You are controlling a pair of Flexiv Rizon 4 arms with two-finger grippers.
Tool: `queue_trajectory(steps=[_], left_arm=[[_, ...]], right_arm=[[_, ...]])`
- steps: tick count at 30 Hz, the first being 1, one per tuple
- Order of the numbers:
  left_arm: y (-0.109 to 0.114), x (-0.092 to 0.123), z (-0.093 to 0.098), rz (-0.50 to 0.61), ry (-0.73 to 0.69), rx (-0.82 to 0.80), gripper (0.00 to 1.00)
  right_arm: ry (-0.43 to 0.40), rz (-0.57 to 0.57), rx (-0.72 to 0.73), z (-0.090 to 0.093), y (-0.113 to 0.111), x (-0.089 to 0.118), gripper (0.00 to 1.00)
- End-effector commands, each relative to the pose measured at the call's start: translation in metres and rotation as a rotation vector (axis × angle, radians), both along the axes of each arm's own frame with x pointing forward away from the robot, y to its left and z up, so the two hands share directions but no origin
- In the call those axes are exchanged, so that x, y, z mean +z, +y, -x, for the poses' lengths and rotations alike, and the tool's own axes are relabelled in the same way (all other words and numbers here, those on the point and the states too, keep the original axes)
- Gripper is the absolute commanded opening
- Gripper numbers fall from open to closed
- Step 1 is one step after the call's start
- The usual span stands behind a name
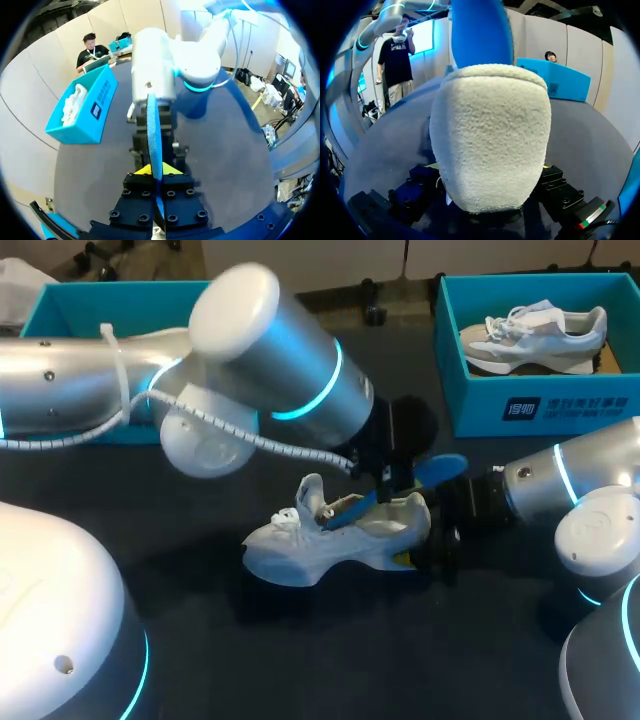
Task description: Take the shoe out of the shoebox, open the shoe tongue, remove and reinsert the insole, then place the shoe into the shoebox
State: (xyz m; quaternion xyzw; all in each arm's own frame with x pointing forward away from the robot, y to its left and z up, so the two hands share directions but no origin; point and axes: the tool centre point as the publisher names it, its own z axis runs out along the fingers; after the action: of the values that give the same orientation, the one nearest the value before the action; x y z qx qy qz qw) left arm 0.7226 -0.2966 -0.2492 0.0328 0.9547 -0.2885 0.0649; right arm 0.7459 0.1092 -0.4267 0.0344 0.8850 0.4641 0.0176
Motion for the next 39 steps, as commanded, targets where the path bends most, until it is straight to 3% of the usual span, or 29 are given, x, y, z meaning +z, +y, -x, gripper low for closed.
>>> queue_trajectory(steps=[1,13,21,25,39], left_arm=[[0.000,0.029,0.003,0.015,0.004,-0.014,0.00],[-0.009,0.100,0.025,0.235,-0.013,-0.041,0.00],[-0.006,0.133,0.031,0.392,0.005,-0.050,0.00],[-0.005,0.144,0.035,0.436,0.022,-0.072,0.00],[-0.005,0.144,0.035,0.436,0.022,-0.072,0.00]], right_arm=[[-0.001,0.005,-0.002,-0.001,0.003,-0.005,0.00],[-0.001,0.005,-0.002,-0.001,0.003,-0.005,0.00],[-0.001,0.005,-0.002,-0.001,0.003,-0.005,0.00],[-0.001,0.005,-0.002,-0.001,0.003,-0.005,0.00],[-0.001,0.005,-0.002,-0.001,0.003,-0.005,0.00]])
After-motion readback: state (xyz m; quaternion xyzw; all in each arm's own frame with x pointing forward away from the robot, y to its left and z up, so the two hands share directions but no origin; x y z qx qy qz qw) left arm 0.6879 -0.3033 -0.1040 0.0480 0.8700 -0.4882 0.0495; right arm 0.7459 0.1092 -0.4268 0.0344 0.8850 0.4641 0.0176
